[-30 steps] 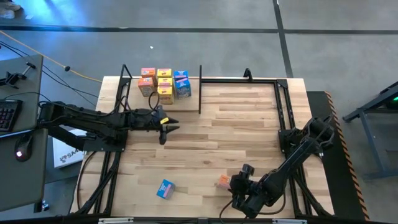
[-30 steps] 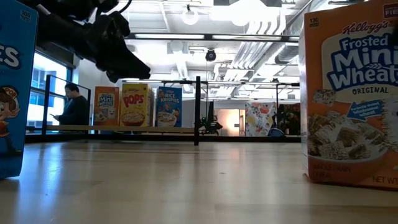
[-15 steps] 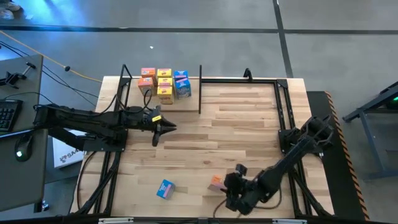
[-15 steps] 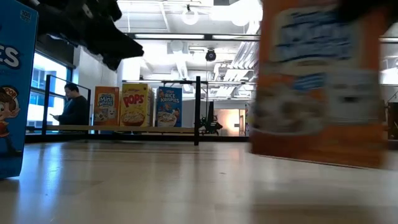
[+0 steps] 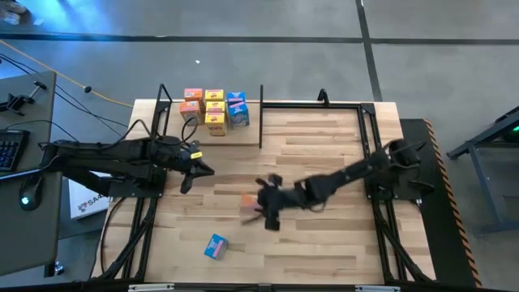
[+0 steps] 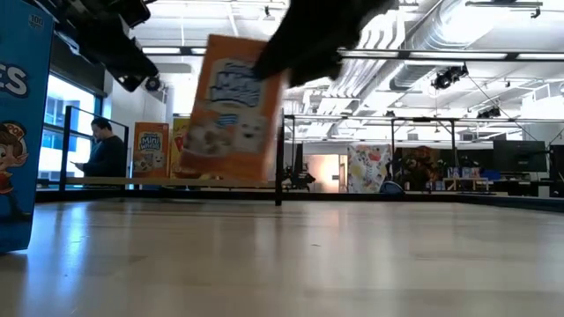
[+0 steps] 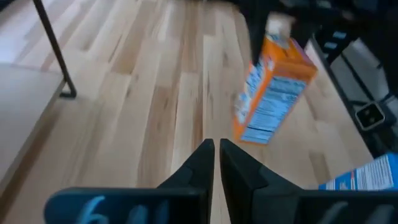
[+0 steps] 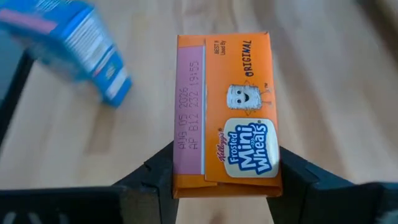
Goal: Stack cereal on shelf
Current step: Put the orange cereal box on the shelf aligned with the other orange cereal box
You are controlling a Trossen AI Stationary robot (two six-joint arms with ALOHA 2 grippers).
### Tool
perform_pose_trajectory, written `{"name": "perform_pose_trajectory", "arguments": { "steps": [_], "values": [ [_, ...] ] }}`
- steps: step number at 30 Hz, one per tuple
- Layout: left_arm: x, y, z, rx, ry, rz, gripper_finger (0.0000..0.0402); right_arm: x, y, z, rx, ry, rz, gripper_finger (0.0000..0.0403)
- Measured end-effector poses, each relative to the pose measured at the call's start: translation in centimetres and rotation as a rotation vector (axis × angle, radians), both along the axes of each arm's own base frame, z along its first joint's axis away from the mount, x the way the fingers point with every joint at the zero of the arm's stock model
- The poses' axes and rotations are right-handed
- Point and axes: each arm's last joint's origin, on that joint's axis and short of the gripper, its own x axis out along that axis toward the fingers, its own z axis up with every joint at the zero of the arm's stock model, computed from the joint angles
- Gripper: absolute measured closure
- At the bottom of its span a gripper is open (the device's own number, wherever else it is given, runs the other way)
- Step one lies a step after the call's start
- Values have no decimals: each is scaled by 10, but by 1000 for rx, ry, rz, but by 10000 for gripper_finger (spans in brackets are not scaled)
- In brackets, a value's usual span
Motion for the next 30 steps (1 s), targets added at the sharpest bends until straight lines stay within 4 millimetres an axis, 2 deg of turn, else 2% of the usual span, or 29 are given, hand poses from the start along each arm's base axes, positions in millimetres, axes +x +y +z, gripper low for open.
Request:
{"name": "perform_pose_trajectory", "arguments": {
  "steps": [6,12,17,21,30],
  "values": [
    [-3,0,-6,-20,100,21,360,19,-51,8,-37,-97,39,240],
    [-4,0,-7,-20,121,22,305,31,-80,1,-46,-126,85,240],
    [-4,2,9,22,122,55,265,41,-93,4,-52,-170,106,240],
    [-4,3,18,46,144,83,243,53,-97,-5,-63,-149,132,240],
    [0,3,11,15,221,107,222,82,-107,-19,-93,-57,150,240]
  ]
}}
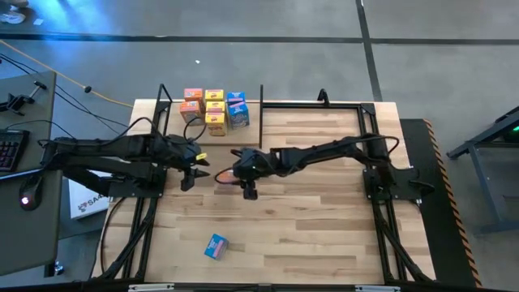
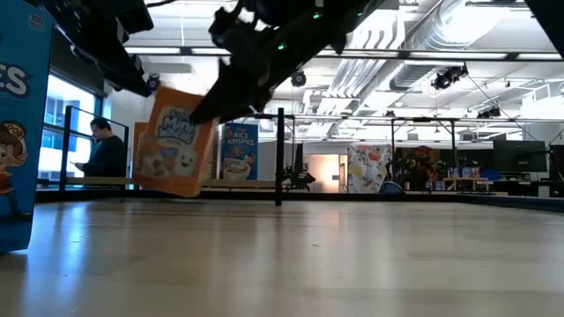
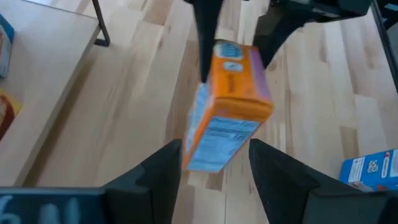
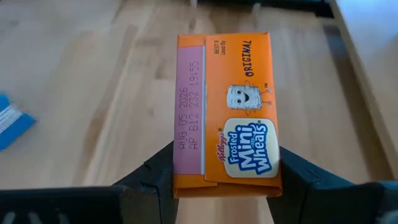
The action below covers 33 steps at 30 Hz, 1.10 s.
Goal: Stack cereal on shelf
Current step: Put the orange cereal box on the shelf aligned with the other orange cereal box
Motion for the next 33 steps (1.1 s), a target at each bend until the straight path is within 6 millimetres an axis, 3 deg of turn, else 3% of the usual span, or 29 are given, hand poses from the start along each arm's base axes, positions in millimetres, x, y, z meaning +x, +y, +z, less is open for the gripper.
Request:
{"name": "perform_pose_trajectory", "arguments": {
  "steps": [8,15,20,28,30,33],
  "values": [
    [4,0,-4,3,30,-5,219,17,-14,-8,-11,54,-25,231],
    [4,0,-4,-16,34,-2,219,22,-10,-20,-31,62,-41,162],
    [4,0,-4,-16,34,-3,221,20,0,-7,-80,33,-64,134],
    [9,0,8,31,-2,-47,244,-16,29,25,-153,208,-30,149],
    [13,0,11,31,-10,-47,252,-22,37,24,-174,221,-37,165],
    [19,1,10,38,-15,-52,267,-31,47,2,-176,207,-8,201]
  ]
}}
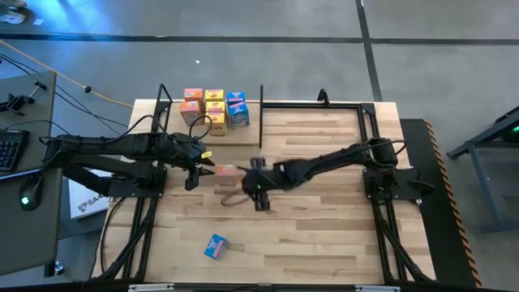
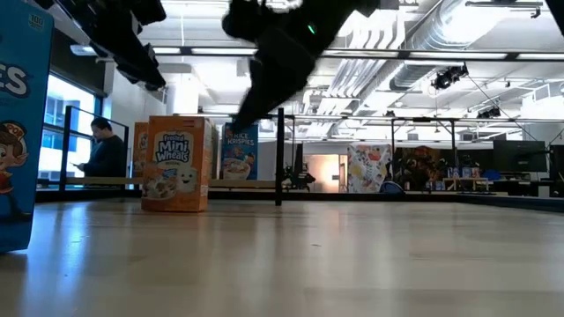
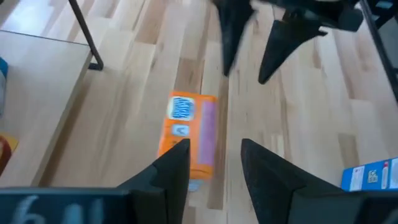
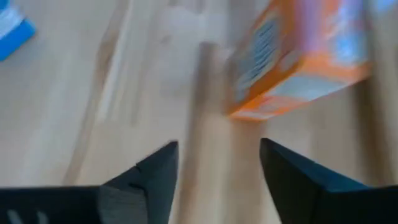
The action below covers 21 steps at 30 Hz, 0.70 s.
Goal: Stack cereal on shelf
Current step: Put the orange cereal box on the shelf aligned with the other orange cereal box
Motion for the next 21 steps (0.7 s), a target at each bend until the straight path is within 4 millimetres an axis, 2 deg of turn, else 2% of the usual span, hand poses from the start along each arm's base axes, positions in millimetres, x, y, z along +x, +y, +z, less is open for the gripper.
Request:
{"name": "perform_pose_trajectory", "arguments": {
  "steps": [3,7,10,14,18,21],
  "values": [
    [7,1,-5,11,25,0,283,-12,5,-27,37,-33,11,250],
    [17,2,-12,40,87,3,282,-26,5,-37,102,-128,-28,314],
    [27,2,-9,39,147,-4,260,-39,5,-39,137,-161,-50,350],
    [41,3,-2,29,263,-12,217,-55,10,-29,158,-204,-40,383],
    [56,2,3,28,314,-21,176,-70,14,-27,161,-238,-25,399],
    [66,2,0,40,346,-40,151,-80,17,-31,174,-285,-9,402]
  ]
}}
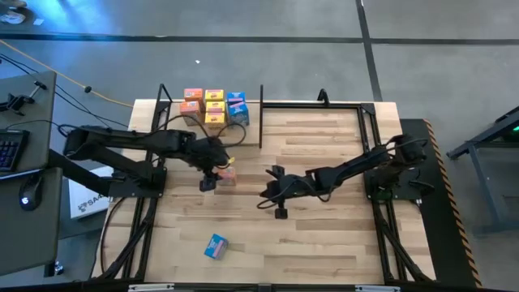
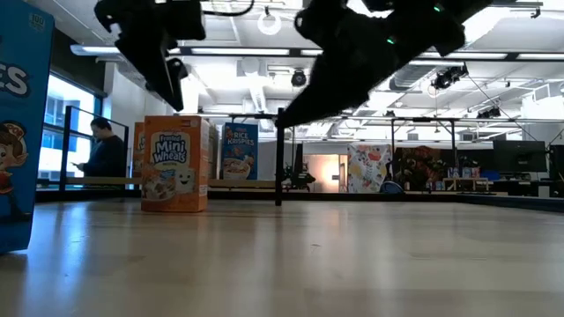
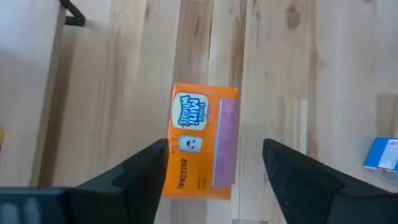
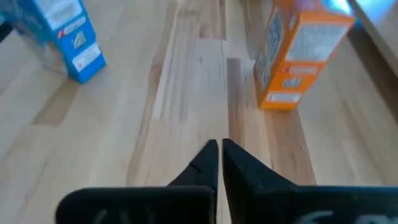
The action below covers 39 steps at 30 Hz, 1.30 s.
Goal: Stack cereal on shelf
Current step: Put the orange cereal box on the shelf aligned with the other orange cereal box
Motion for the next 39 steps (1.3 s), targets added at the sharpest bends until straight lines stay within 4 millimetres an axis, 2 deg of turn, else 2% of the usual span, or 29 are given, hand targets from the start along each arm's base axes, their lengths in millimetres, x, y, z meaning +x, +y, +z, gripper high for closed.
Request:
{"name": "perform_pose_trajectory", "arguments": {
  "steps": [3,9,19,31,39],
  "values": [
    [9,1,-7,8,40,-10,133,-6,1,-8,3,-13,8,402],
    [25,3,-12,42,75,-19,122,-8,0,-9,16,-3,-2,402],
    [26,3,-17,136,117,-37,124,-8,1,-8,24,-5,9,402],
    [20,-7,-13,96,115,-16,124,-7,1,-7,27,-14,10,402],
    [28,-6,-26,96,169,-50,124,-7,2,-7,35,-13,24,402]
  ]
}}
